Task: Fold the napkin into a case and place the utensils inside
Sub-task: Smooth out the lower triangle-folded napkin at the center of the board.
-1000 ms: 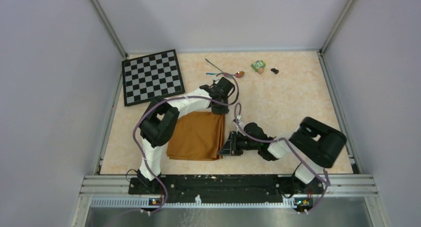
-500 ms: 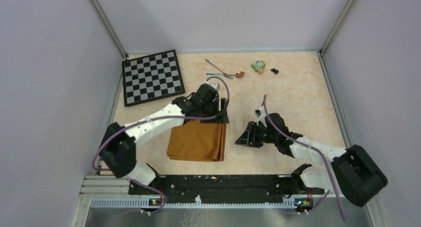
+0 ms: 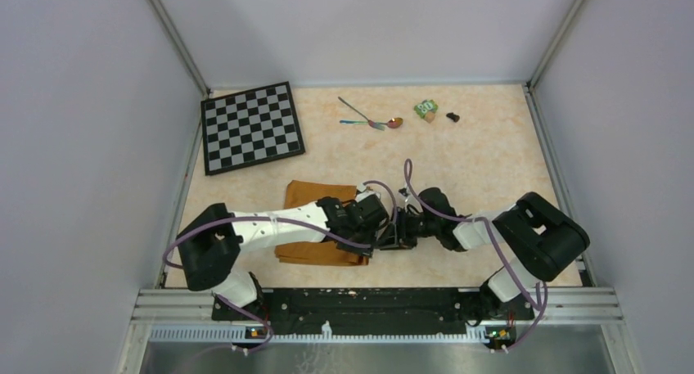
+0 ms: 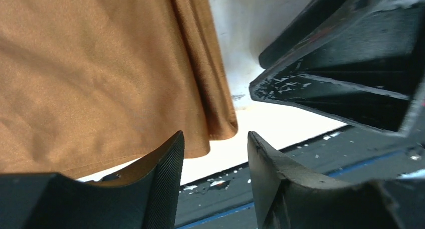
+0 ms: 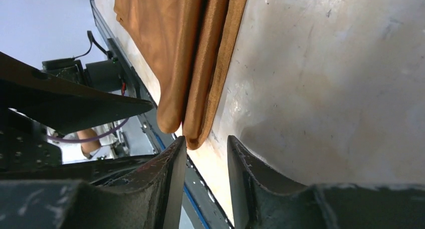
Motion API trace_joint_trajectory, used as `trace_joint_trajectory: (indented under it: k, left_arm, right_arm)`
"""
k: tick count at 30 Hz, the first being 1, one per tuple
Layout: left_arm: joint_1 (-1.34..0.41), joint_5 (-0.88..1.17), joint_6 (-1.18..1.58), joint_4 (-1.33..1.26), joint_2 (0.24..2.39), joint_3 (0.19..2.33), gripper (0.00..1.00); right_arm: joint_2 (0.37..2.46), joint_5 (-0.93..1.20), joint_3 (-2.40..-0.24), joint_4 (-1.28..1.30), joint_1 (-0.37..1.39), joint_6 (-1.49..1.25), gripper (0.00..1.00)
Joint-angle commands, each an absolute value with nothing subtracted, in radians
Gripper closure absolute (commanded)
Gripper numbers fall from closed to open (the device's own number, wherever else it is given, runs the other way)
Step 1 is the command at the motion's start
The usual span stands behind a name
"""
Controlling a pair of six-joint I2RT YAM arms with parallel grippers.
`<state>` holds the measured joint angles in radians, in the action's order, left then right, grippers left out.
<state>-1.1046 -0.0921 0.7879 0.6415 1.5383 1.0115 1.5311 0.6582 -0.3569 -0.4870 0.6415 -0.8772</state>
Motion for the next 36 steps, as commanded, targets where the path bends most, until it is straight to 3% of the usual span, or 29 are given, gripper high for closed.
trace_joint_trajectory:
  k: [1,8,13,19,28,36]
  left_arm:
    - [-1.125,-0.174,0.826,0.684,1.574,1.029,0.47]
    - [-1.129,-0.170,0.840,0.677,1.598,0.998,0.52]
    - [-1.139,-0.160,0.850,0.655,1.615,0.988,0.62]
    - [-1.151,-0.157,0.865,0.642,1.634,0.988,0.77]
    - [-1.164,-0.164,0.876,0.630,1.609,1.021,0.99]
    - [-1.181,-0.163,0.883,0.640,1.605,1.048,1.00]
  right_arm:
    - [1.590,0.685,-0.384,-0.630,0.662,-0.910,0.66]
    - [1.652,0.667,-0.419,-0.640,0.692,-0.903,0.65]
    - [1.689,0.652,-0.430,-0.664,0.711,-0.924,0.66]
    - [1.718,0.645,-0.409,-0.745,0.722,-0.974,0.76]
    - [1.730,0.631,-0.403,-0.766,0.729,-0.977,1.00]
    - [1.732,0.621,-0.403,-0.768,0.729,-0.979,1.00]
